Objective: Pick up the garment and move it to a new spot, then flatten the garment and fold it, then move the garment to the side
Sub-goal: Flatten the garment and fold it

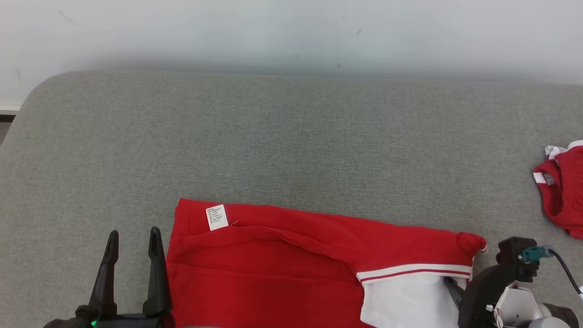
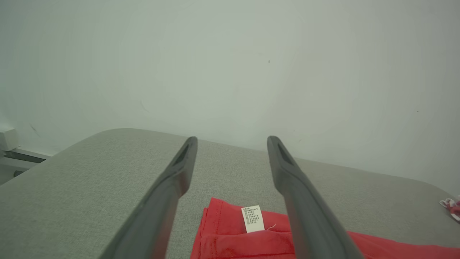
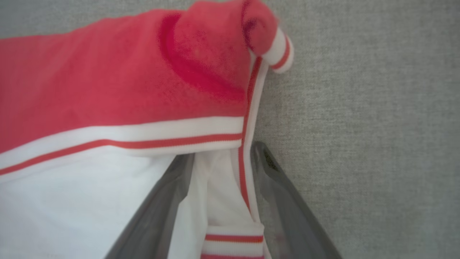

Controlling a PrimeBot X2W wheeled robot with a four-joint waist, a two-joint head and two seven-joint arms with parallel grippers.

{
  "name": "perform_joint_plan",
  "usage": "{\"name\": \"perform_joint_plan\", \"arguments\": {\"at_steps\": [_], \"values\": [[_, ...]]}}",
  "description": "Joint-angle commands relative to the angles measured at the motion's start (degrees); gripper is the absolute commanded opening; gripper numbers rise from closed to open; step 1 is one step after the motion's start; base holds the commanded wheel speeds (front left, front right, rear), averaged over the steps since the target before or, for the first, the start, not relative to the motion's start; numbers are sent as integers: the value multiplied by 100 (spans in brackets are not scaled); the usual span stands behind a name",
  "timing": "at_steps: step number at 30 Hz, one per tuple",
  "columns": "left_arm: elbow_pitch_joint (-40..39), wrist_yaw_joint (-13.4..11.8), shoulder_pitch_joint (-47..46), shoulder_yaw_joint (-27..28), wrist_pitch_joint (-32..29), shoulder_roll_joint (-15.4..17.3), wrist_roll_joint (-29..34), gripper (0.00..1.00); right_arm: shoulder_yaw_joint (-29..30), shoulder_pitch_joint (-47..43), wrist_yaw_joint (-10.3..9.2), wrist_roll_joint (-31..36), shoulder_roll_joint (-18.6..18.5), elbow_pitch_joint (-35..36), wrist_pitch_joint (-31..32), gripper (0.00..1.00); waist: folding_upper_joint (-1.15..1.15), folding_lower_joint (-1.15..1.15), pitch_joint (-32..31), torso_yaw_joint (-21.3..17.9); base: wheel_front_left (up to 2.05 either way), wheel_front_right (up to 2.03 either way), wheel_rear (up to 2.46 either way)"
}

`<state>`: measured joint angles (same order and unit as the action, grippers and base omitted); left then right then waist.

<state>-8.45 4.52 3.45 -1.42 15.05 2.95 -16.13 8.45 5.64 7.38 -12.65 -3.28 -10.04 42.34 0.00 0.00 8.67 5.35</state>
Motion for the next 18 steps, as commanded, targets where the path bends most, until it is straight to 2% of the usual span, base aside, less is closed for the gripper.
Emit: {"name": "perform_joint_plan", "arguments": {"at_steps": [1,2,7,18], "values": [[11,-10,-67,20,16,-9,15,100,-97,14,18,-4,70,-124,6,15,0,0,17,-35,0,0,0],[50,-9,-85,31,16,-9,12,100,-123,57,18,-27,70,-149,-36,0,0,0,21,-53,0,0,0],[290,17,-132,60,16,-9,-41,100,123,220,1,135,32,-200,-304,0,0,0,24,-147,0,0,0],[765,77,-225,209,16,-8,-114,100,1211,360,2,540,23,69,-497,0,0,0,-15,-360,0,0,0]]}}
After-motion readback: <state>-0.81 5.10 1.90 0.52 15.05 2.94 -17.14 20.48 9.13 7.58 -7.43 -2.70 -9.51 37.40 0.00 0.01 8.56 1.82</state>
